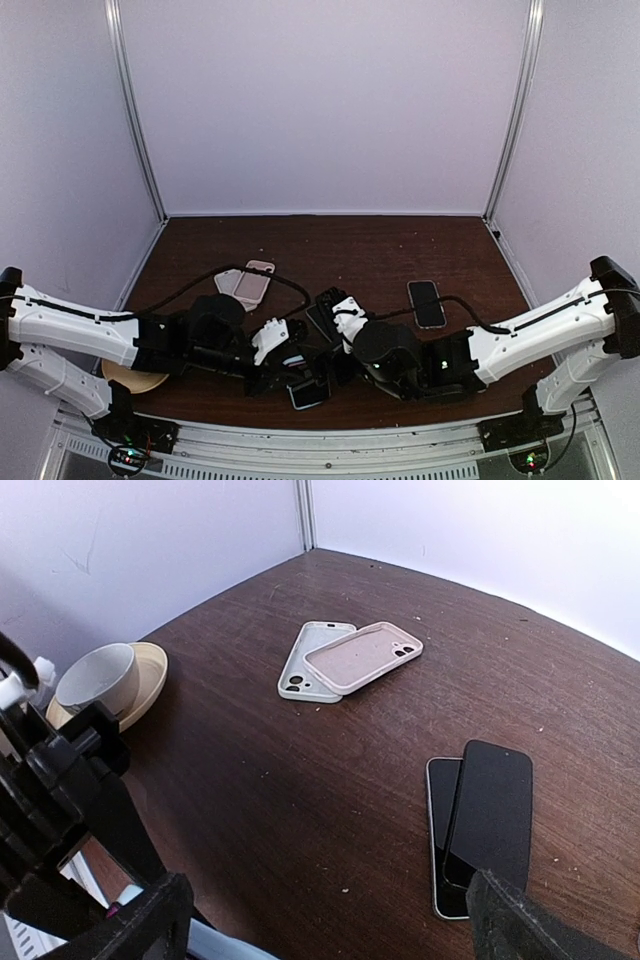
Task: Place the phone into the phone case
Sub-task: Adjust the phone with the phone case, then pass from the left arm to the right
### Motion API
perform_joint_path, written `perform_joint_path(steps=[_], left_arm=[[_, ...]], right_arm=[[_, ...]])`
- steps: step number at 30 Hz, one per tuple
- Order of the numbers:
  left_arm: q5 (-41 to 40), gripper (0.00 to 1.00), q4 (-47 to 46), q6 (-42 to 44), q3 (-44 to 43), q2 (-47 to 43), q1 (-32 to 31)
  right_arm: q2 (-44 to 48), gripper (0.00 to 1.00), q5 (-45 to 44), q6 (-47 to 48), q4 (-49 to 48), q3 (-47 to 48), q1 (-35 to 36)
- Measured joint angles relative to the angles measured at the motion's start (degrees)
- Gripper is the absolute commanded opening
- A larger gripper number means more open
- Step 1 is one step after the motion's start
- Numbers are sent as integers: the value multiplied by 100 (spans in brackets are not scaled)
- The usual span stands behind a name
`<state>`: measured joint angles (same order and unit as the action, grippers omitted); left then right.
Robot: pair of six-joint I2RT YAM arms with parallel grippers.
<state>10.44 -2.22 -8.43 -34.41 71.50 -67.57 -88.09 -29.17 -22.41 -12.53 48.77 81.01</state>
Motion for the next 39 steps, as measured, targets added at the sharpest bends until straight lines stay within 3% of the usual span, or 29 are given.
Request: perform_joint_path(steps=[6, 8, 11, 15, 17, 29, 39], left_arm=[[-107, 31, -74, 83, -2, 133, 0], [-129, 25, -79, 101, -2, 146, 0], [-149, 9, -83, 98, -2, 168, 0], [-22, 0, -76, 15, -13, 168, -11], [-13, 0, -79, 24, -17, 168, -15], [142, 0, 275, 396, -44, -42, -24], [964, 0, 1445, 1005, -1449, -570, -39]], right_arm=[[-118, 98, 15, -140, -236, -120, -4], [-136, 98, 20, -179, -365, -175, -22], [-175, 98, 20, -199, -452, -181, -28], [-181, 100, 55, -127, -461, -125, -9], [-140, 100, 120, -9, -378, -101, -22], [2048, 99, 2872, 1399, 1128, -442, -833], [2297, 98, 4435, 2149, 2374, 15, -828]])
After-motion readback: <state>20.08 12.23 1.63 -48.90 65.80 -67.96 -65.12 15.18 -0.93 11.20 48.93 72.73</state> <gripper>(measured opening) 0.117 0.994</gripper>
